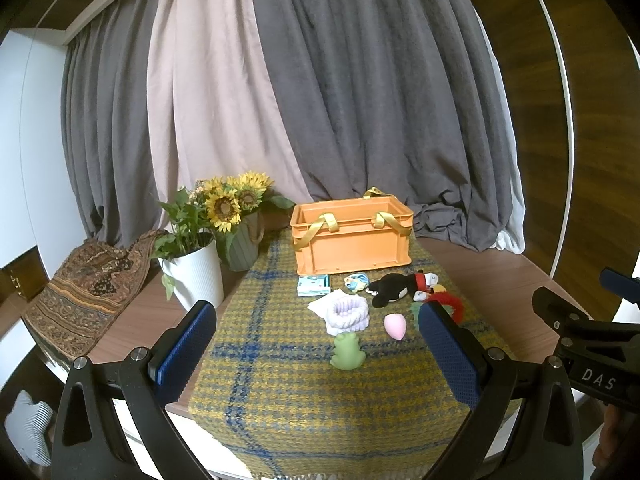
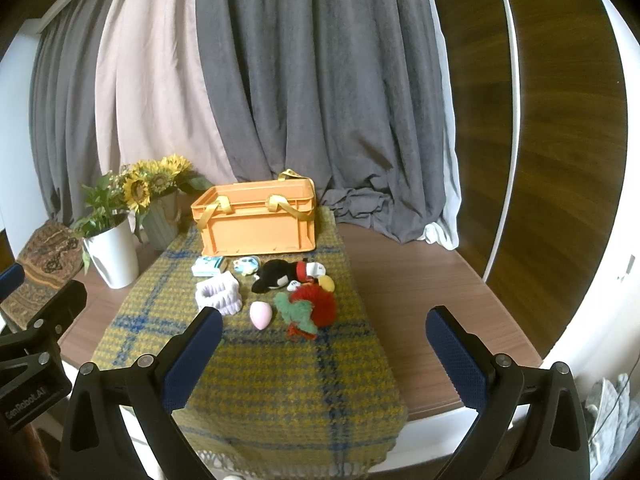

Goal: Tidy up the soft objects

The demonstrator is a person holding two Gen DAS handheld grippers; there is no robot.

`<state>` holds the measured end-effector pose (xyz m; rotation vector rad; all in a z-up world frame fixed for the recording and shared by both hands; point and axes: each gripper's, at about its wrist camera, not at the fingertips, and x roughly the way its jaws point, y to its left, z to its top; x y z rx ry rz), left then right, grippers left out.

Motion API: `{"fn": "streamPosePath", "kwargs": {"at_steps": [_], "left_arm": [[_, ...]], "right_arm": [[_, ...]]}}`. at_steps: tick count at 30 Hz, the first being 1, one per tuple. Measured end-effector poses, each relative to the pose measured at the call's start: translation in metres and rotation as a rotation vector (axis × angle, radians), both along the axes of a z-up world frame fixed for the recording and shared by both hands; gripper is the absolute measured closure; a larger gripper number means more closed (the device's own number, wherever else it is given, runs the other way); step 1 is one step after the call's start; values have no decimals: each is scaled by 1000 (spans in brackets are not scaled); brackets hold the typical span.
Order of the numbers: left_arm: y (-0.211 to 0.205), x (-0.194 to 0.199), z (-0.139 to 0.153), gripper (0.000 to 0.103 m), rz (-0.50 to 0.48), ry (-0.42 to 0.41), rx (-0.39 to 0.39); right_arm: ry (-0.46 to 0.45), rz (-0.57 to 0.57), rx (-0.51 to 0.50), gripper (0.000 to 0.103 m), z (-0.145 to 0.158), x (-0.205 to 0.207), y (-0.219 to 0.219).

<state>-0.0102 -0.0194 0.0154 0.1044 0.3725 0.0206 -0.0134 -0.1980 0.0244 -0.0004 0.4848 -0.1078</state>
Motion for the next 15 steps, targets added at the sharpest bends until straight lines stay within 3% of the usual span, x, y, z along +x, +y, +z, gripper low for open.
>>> {"fn": "streamPosePath", "kwargs": {"at_steps": [15], "left_arm": [[-3,2,-3,0,-1,5,-1]], "right_arm": [[5,1,-1,0,0,1,-1]]}}
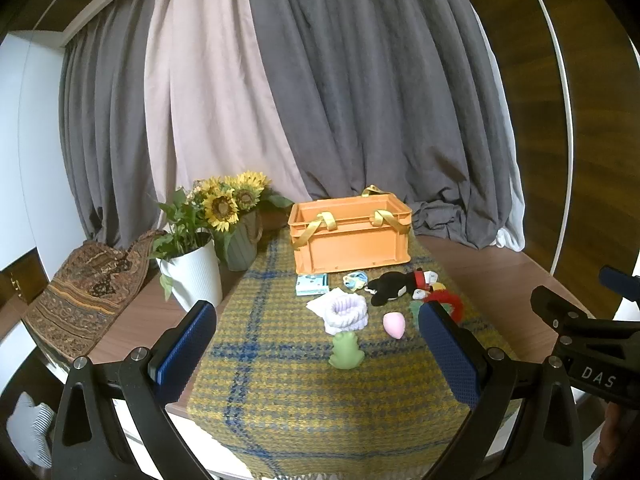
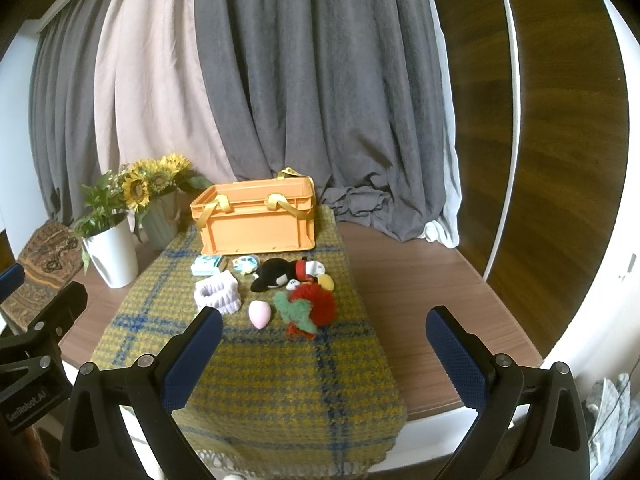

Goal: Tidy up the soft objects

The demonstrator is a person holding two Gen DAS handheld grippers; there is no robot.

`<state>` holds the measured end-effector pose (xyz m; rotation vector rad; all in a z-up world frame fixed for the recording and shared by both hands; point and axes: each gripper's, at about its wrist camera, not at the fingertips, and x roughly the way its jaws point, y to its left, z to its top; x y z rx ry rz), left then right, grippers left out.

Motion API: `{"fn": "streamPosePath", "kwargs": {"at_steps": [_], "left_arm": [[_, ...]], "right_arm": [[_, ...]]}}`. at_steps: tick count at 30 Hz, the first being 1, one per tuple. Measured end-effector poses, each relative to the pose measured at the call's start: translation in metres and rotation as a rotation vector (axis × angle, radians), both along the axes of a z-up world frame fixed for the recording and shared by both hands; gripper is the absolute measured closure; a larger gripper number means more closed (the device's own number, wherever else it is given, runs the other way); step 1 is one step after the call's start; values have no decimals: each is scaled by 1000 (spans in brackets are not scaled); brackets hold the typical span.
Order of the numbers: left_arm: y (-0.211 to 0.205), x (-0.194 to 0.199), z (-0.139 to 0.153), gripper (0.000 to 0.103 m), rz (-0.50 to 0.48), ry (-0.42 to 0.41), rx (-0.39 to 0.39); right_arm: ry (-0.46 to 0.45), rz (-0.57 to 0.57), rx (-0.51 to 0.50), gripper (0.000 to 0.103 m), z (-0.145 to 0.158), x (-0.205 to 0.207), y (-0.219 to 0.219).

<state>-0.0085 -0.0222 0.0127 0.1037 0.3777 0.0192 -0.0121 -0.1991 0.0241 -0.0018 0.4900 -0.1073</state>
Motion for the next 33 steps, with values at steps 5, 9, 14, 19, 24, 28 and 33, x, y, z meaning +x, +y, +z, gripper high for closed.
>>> {"fn": "streamPosePath", "kwargs": {"at_steps": [5,9,14,19,24,28,33], "left_arm": [[1,3,-5,0,0,16,-7],[2,9,-12,0,0,51,-19],[2,24,-24,0,-1,102,-17],[2,47,-41,0,-12,165,-9],[4,77,-61,1,-14,203,-18],[3,104,-81,1,-30,240,-21],[6,138,-105,6,-35,291,-50]], "right_arm": [[4,1,-1,0,-3,3,-1],[25,6,8,0,-10,9,-1],[52,11,12,0,-21,20,-1],[81,7,21,0,-34,42,-2],[103,-2,9,0,-51,69,-1],[136,-4,3,0,-67,94,-1],[179,-19,4,0,-90,130,1]]}}
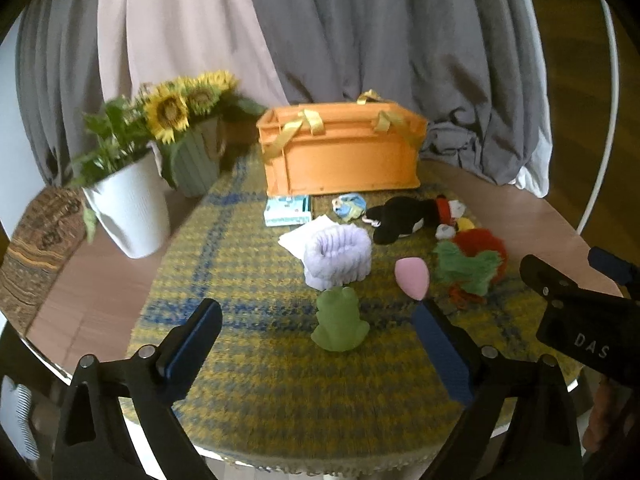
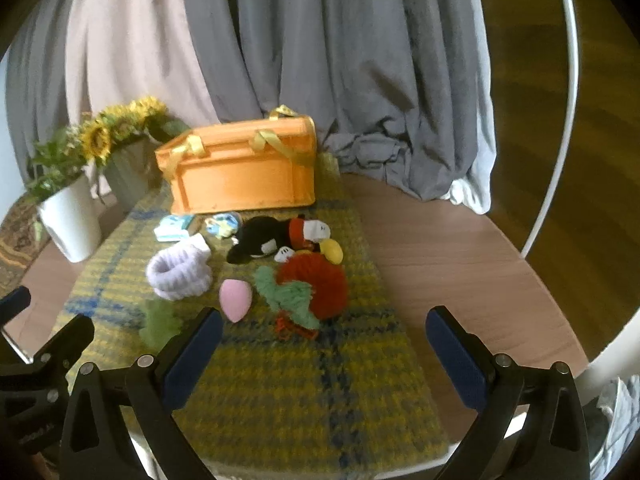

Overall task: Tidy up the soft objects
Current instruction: 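Grasp the green frog with the left tool while the right tool grasps the red-green pompom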

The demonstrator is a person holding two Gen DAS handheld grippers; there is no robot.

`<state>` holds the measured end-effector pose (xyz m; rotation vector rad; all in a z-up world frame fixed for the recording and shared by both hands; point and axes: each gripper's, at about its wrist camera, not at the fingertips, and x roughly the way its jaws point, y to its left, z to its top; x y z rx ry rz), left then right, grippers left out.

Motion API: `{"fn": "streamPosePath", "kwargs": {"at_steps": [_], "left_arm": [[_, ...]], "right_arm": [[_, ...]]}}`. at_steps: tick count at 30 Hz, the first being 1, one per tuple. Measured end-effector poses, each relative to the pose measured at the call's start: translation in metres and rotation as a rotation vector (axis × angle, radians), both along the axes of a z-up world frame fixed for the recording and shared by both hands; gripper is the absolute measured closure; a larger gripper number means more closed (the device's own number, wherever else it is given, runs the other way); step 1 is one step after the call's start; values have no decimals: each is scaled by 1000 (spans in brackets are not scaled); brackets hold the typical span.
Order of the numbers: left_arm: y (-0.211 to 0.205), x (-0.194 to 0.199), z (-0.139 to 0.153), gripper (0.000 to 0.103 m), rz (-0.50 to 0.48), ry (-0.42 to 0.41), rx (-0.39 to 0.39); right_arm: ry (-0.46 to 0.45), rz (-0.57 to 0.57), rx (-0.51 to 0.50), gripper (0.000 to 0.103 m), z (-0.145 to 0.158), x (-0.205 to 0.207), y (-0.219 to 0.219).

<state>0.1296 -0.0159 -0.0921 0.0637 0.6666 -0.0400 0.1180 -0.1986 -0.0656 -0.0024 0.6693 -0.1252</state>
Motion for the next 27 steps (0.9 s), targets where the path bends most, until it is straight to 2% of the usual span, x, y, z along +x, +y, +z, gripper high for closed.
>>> {"fn": "streamPosePath", "kwargs": {"at_steps": [9,11,18,21,27], "left_arm": [[-3,45,-46,11,15,124,-30],[-4,51,-55,13,35,146,-40],[-14,64,-72,21,99,167,-46],[-21,69,-74,25,108,161,-35],[-24,77,-79,41,128,183,-41]], "right_arm": [[61,-6,-31,2,-39,53,3],[72,4,-45,5,-43,60,2],[110,59,-55,6,-63,84,-6],[131,84,-40,10,-72,93,-10],[159,131,-7,18,-82,109,-15]]}}
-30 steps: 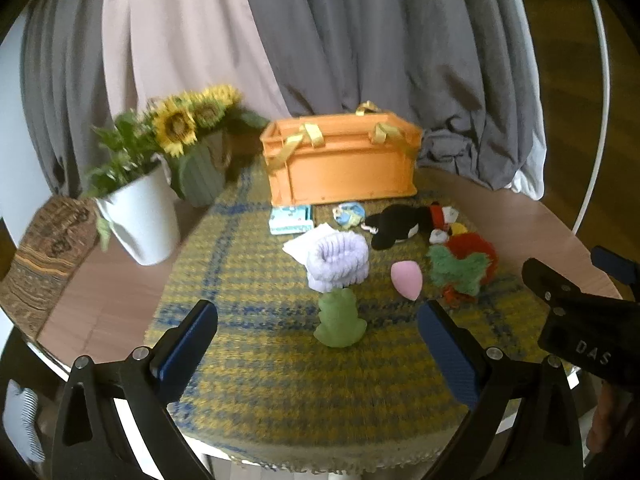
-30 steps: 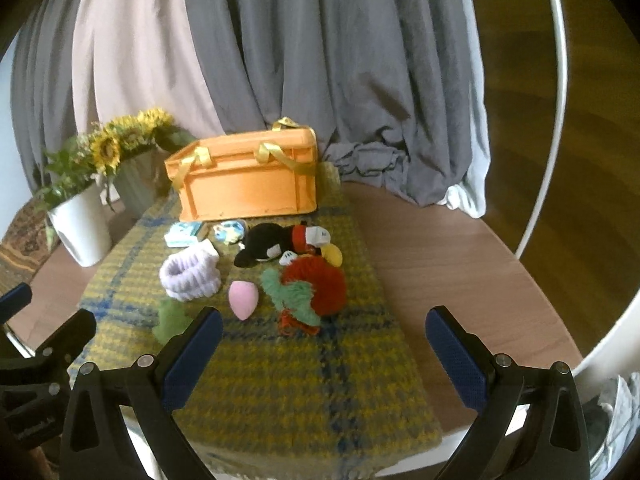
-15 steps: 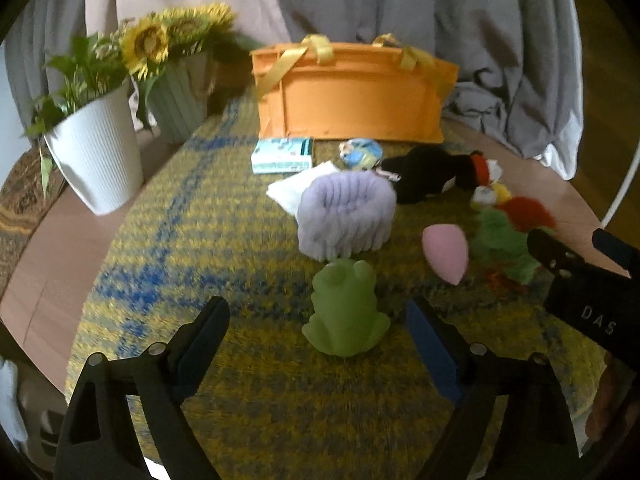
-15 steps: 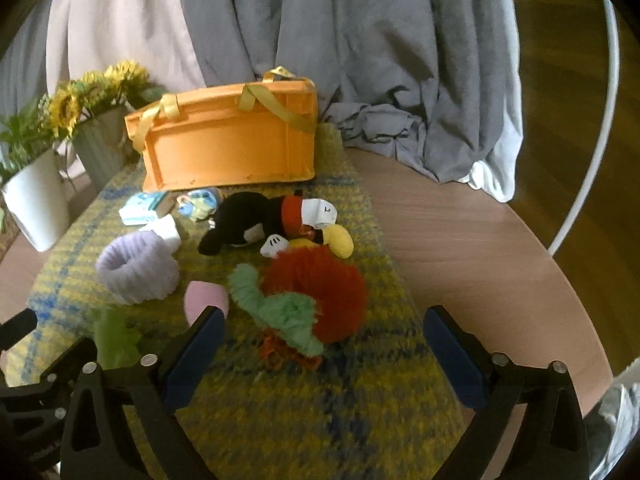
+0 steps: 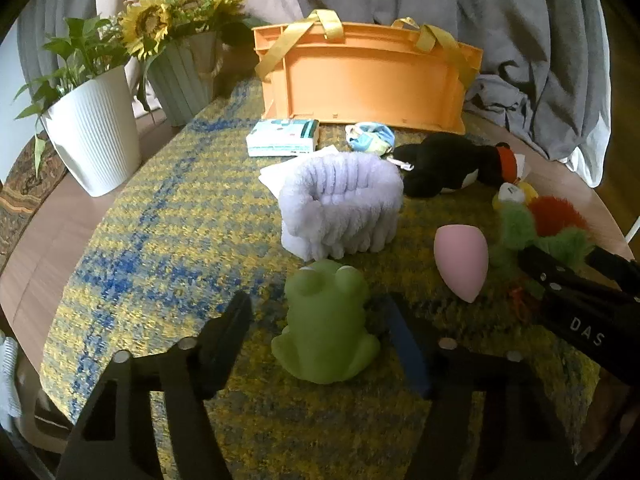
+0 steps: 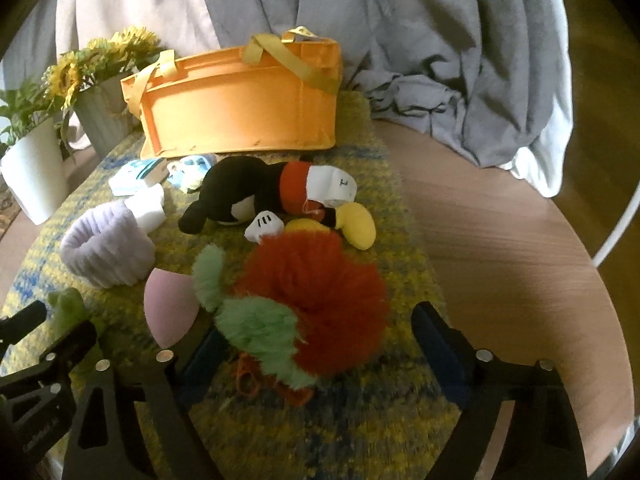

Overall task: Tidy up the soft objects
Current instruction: 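Grasp the green frog with the left tool while the right tool grasps the red-green pompom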

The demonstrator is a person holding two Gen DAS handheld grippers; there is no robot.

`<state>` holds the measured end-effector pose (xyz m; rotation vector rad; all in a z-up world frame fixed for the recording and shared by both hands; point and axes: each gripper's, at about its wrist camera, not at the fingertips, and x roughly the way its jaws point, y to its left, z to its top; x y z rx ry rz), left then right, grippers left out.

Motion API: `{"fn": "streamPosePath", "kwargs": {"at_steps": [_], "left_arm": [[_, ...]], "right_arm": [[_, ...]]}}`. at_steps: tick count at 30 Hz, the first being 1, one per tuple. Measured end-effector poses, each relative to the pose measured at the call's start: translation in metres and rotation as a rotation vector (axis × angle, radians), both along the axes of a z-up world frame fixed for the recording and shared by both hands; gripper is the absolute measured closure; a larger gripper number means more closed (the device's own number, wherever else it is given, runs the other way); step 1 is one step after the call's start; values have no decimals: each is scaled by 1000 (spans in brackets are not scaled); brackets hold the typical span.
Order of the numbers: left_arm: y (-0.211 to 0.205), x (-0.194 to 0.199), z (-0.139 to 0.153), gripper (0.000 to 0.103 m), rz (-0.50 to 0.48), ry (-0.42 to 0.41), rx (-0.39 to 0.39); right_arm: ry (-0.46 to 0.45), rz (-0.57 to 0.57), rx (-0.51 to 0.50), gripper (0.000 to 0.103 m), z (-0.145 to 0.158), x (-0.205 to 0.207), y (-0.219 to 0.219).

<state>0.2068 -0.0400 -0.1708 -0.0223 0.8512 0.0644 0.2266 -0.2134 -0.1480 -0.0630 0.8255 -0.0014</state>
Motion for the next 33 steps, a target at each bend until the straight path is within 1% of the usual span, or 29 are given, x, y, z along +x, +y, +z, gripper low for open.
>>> {"fn": "streamPosePath", "kwargs": {"at_steps": [2,3,5,6,8,13,19,20,21,24,28,33], "left_arm": [[0,3,-2,44,6,13,-4],[-1,3,-3,47,8,16,-3],[-1,3,-5,52,3,18,-8],[-2,3,-5,52,3,17,-5],[-3,2,-5,52,7,10,-2],[-4,-1,-3,53,9,9,-5],[-7,-8,7,54,1,-5,-5],[-8,-10,10,57,1,-10,-5],[-8,-11,12,64,-4,-14,-8],[-9,-13,19,63,-14,-27,-20],[-7,-13,17,64,-15,-12,-41],[-5,-16,31,64,-14,-45,-42]], "right_arm": [[13,21,9,24,-3,4,1],[18,30,16,25,-5,5,2],[23,42,28,34,-7,7,2],[27,48,35,37,-9,8,2],[36,61,52,48,-10,10,3],[23,53,76,58,-8,8,-1],[-8,57,79,59,2,1,-3],[-14,58,80,59,5,-1,-3],[-19,61,78,59,9,-3,-3],[-38,67,81,59,20,-8,-2],[-58,75,76,59,30,-10,-2],[-72,87,80,59,42,-13,2]]}}
